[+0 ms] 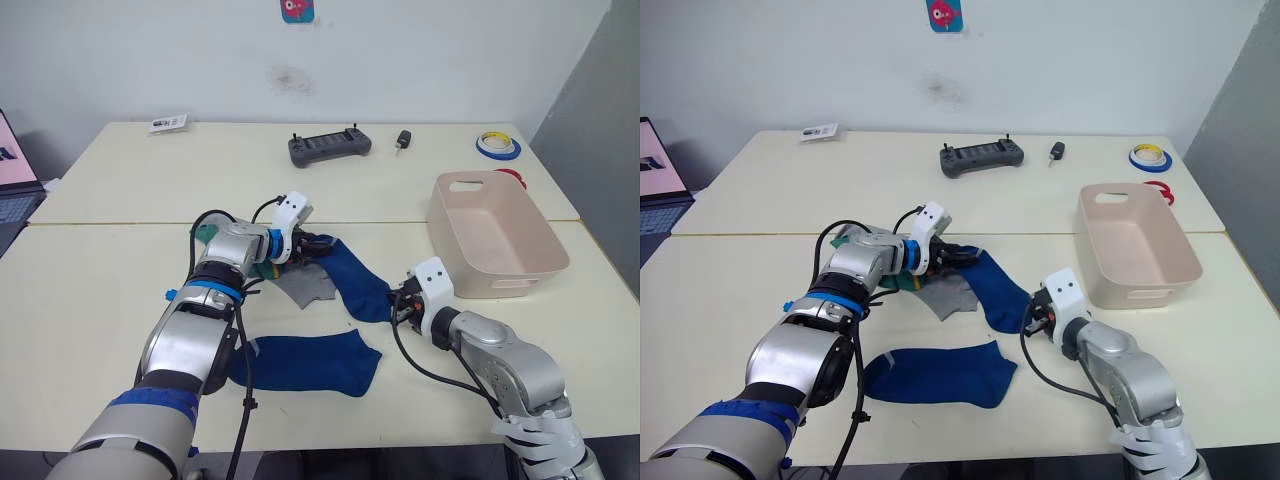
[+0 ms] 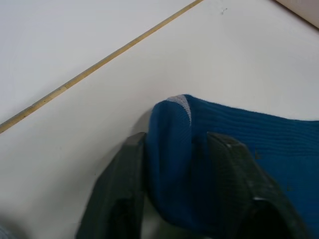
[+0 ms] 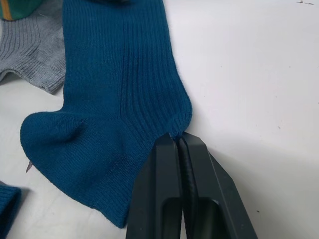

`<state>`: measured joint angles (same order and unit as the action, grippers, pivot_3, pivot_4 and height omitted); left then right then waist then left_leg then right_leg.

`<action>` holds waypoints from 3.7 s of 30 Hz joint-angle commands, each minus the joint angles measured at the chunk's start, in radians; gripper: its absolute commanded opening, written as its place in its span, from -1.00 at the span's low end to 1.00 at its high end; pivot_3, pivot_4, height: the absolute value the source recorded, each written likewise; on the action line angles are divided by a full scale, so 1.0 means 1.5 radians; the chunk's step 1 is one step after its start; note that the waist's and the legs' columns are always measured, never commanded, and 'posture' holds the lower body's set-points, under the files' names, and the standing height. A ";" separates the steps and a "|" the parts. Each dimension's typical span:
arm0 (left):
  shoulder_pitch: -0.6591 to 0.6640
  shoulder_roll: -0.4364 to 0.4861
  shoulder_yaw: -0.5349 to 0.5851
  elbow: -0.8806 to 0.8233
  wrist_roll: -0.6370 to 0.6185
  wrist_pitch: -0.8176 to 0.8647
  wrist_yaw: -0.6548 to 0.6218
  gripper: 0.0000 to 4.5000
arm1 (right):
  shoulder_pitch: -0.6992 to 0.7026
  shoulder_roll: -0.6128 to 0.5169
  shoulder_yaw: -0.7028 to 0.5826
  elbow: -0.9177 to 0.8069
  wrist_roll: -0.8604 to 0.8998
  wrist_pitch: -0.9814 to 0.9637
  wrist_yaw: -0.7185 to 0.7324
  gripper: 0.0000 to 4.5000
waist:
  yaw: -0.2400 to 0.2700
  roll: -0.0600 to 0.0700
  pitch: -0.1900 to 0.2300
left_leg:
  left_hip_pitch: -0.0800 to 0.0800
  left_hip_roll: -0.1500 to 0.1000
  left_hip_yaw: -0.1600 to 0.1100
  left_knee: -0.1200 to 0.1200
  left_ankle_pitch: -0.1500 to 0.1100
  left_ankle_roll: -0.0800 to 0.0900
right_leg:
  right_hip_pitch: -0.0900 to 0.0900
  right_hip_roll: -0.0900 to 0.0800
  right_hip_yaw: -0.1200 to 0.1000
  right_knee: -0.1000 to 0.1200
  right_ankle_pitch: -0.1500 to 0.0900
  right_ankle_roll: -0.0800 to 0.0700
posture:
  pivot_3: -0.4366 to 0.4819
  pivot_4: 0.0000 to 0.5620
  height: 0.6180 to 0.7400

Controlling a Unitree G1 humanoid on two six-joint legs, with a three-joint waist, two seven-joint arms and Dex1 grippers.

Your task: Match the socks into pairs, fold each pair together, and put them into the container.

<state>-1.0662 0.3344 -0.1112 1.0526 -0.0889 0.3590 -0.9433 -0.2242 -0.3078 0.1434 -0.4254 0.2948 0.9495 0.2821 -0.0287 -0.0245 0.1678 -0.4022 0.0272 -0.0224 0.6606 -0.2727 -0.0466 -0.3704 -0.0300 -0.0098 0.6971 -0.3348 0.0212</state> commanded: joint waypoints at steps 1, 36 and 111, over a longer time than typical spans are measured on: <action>-0.002 0.003 0.025 -0.009 -0.005 -0.022 0.010 -0.76 | -0.007 -0.004 0.000 -0.030 -0.002 -0.010 0.005 -1.00 | 0.000 0.000 0.000 | 0.000 0.000 0.000 0.000 0.000 0.000 | 0.000 0.000 0.000 0.000 0.000 0.000 | -0.05 -0.47 1.00; 0.576 0.190 0.360 -0.963 -0.517 0.632 0.075 -0.98 | -0.097 -0.160 -0.189 -0.212 0.446 0.271 0.184 -1.00 | 0.000 0.000 0.000 | 0.001 0.002 -0.002 0.000 0.000 0.000 | 0.002 -0.005 0.002 0.000 0.000 0.000 | -0.05 -0.47 1.00; 0.950 0.128 0.317 -0.988 -0.524 0.282 0.215 -0.77 | -0.040 -0.231 0.070 -0.135 0.205 0.062 0.169 -0.77 | 0.001 0.000 0.000 | 0.001 0.002 -0.002 -0.001 -0.001 0.001 | 0.002 -0.004 0.002 -0.001 0.000 -0.001 | -0.05 -0.47 1.00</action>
<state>0.3574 0.5137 0.3402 -0.4330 -0.8636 0.7826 -0.6177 -0.2871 -0.6427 0.2592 -0.5946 0.6118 1.0679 0.5264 -0.0267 -0.0247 0.1672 -0.4004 0.0300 -0.0249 0.6597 -0.2741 -0.0444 -0.3673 -0.0365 -0.0069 0.6953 -0.3353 0.0204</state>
